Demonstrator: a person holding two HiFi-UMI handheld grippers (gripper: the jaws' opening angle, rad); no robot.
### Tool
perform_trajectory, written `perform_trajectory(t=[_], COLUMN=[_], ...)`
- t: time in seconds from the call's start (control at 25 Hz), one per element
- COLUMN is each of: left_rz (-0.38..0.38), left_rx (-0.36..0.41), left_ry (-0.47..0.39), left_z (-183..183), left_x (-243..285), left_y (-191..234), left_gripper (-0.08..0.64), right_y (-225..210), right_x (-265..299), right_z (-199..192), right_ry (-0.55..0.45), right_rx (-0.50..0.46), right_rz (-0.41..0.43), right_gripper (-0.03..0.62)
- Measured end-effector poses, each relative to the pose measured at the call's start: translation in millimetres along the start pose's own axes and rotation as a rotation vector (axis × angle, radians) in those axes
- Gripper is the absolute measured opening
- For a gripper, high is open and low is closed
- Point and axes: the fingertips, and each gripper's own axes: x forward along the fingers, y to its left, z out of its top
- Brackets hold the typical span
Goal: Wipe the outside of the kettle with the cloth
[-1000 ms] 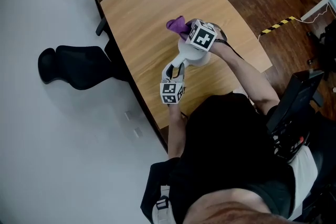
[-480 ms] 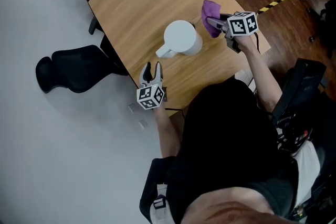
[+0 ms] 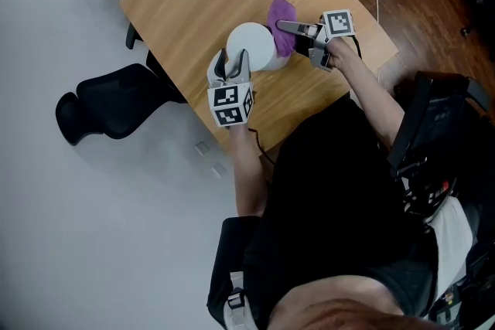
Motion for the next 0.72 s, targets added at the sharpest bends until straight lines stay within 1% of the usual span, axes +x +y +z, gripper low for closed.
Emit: perform_trajectory(t=[0.08,0.12,0.16,0.24,0.28,0.32,0.36,0.44,0.64,0.72], left_rz=[0.003,0.002,-0.002,-0.015,-0.021,-0.026,-0.029,-0.027,-0.021,-0.023], left_rx=[-0.003,-0.003,-0.002,0.003,0.005,0.006,0.009,0.016,0.026,0.03], left_ry=[0.011,0.008,0.004,0.0,-0.001,-0.003,-0.006,-0.015,-0.033,-0.038], left_z=[-6,-7,-6,-5,-3,-2,-1,-3,-9,-10], left_x=[9,9,7,2,0,-1,-3,-5,-8,-8], left_y=[4,5,5,3,2,1,0,-1,-2,-1], left_gripper=[0.078,0.077,0.075,0.078,0.078,0.081,0.083,0.083,0.083,0.083], right_y=[-14,-16,-16,-15,-18,-25,-35,-61,-133,-150], right_x=[10,16,21,31,35,37,39,41,37,36], right_z=[-9,-14,-15,-10,-7,-6,-6,-10,-23,-26], right_ry=[0.033,0.045,0.048,0.049,0.055,0.067,0.083,0.124,0.226,0.257], right_rx=[0.065,0.082,0.078,-0.008,-0.053,-0.078,-0.091,-0.12,-0.257,-0.305], right_rz=[-0.017,-0.007,0.02,0.109,0.127,0.111,0.073,-0.034,-0.349,-0.436], right_gripper=[0.058,0.058,0.058,0.058,0.058,0.058,0.058,0.058,0.057,0.057])
